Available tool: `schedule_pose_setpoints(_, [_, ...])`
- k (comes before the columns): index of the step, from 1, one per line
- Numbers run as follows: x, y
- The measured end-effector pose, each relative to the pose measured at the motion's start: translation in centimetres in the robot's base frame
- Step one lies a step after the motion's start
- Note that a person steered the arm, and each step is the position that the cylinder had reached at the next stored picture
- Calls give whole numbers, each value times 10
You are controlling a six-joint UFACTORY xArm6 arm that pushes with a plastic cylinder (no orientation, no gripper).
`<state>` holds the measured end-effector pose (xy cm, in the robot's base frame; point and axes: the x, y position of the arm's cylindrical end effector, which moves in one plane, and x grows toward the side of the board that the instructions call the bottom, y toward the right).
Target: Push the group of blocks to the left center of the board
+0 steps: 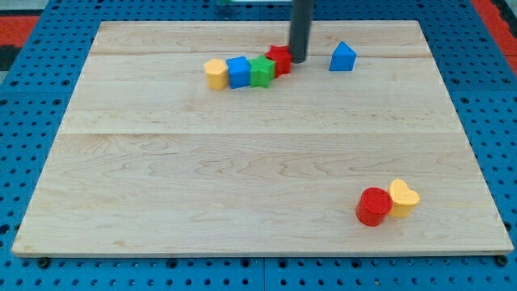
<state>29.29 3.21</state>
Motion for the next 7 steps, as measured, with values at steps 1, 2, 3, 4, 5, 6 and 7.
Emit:
schedule_pose_setpoints(1, [21, -48])
schedule_pose_setpoints(2, [44, -80])
schedule_pose_setpoints(3, [65, -121])
schedule_pose_setpoints(4, [78, -165])
schedule_pose_setpoints(5, [106, -157])
schedule_pose_setpoints(6, [130, -82])
schedule_pose_setpoints(7, [148, -58])
